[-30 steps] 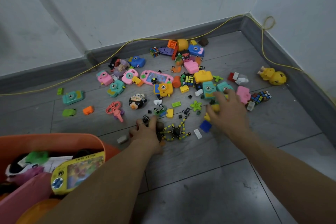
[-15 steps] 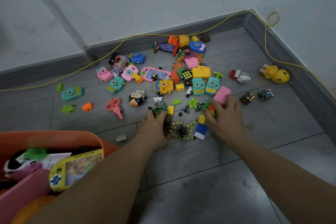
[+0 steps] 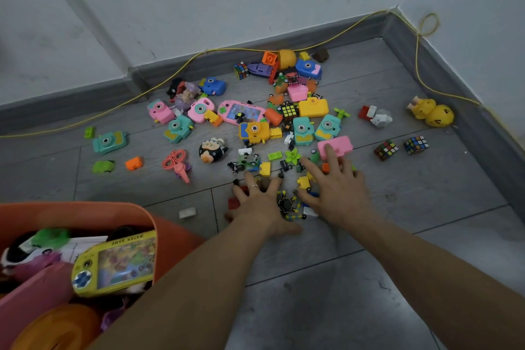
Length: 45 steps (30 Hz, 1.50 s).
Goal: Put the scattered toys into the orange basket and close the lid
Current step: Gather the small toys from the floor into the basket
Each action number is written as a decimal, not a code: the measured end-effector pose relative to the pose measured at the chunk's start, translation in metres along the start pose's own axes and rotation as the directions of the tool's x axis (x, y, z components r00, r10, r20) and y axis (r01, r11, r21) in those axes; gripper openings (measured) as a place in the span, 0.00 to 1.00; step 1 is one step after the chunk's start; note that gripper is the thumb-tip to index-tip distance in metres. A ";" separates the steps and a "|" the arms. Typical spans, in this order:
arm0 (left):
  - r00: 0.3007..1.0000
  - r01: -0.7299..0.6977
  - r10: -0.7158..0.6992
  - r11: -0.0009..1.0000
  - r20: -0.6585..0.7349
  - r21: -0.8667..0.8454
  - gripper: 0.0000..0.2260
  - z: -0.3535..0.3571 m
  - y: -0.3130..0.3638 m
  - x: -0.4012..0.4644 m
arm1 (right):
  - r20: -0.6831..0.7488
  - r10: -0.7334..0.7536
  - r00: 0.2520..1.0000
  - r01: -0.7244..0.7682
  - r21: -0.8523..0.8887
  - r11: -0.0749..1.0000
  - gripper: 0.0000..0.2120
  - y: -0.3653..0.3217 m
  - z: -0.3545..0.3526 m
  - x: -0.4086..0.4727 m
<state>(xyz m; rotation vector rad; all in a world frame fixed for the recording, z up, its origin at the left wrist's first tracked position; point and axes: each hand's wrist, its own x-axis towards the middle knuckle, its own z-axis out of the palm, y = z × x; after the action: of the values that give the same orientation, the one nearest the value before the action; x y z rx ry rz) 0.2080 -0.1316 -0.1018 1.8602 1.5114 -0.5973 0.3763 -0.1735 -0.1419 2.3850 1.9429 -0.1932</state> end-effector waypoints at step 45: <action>0.935 0.256 -0.328 0.884 -0.130 -0.391 0.36 -0.043 -0.037 -0.008 | -0.026 -0.073 0.997 0.072 -0.025 0.997 0.36 -0.044 0.019 -0.045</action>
<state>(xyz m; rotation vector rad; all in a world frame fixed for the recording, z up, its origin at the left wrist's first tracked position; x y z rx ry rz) 0.1681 -0.1011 -0.0744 1.4425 1.9074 -0.2410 0.3234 -0.2109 -0.1532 2.3156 2.0331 -0.1413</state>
